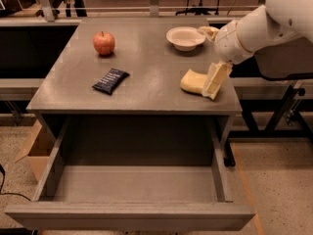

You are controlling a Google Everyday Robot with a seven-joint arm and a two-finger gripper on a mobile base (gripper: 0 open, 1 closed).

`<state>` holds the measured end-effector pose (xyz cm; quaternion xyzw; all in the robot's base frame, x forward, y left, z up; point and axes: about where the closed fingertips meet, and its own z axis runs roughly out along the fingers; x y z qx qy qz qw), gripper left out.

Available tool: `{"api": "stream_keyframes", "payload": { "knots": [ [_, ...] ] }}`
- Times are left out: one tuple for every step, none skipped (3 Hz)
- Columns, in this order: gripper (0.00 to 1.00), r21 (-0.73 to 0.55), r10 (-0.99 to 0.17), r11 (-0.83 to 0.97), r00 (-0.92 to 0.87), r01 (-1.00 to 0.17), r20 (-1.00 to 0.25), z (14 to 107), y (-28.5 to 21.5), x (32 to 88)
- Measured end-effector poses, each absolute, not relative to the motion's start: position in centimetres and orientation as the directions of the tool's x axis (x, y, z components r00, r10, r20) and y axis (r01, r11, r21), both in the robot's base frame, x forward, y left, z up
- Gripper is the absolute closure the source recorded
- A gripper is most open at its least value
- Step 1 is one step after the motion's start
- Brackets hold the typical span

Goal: Pick sponge from top drawer and place on counter

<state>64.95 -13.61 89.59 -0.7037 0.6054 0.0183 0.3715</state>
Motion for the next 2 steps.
{"api": "stream_keyframes", "payload": {
  "knots": [
    [0.00,-0.530,-0.851,0.082,0.218,-0.844,-0.478,92.3,-16.8,63.6],
    [0.00,-0.569,-0.868,0.208,0.118,-0.796,-0.482,95.8,-23.1,60.2]
  ]
}}
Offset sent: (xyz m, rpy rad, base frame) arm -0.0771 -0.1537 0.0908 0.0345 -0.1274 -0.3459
